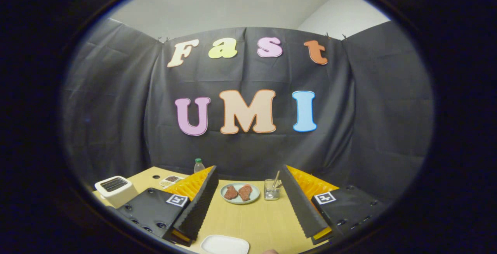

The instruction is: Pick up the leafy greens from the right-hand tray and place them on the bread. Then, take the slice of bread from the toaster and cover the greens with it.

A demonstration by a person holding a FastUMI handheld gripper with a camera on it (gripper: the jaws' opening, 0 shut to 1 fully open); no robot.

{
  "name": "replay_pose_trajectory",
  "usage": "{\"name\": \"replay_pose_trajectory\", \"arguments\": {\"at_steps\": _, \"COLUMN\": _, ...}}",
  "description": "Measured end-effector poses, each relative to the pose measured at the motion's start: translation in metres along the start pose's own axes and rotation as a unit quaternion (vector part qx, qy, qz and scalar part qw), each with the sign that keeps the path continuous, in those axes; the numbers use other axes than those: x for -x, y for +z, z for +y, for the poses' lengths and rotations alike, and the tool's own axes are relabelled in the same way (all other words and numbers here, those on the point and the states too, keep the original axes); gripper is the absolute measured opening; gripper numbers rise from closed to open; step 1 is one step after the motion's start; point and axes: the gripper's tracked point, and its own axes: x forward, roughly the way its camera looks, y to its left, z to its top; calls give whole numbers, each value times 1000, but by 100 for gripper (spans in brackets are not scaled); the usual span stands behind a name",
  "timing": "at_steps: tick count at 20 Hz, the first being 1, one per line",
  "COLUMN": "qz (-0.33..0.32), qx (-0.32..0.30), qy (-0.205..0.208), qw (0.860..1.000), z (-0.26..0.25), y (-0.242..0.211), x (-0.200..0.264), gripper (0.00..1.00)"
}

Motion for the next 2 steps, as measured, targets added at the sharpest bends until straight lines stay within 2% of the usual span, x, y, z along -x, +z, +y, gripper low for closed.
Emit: {"name": "replay_pose_trajectory", "arguments": {"at_steps": 2, "qz": -2, "qx": -1, "qy": -1, "qw": 1000, "z": -3, "y": 3, "x": -1, "gripper": 100}}
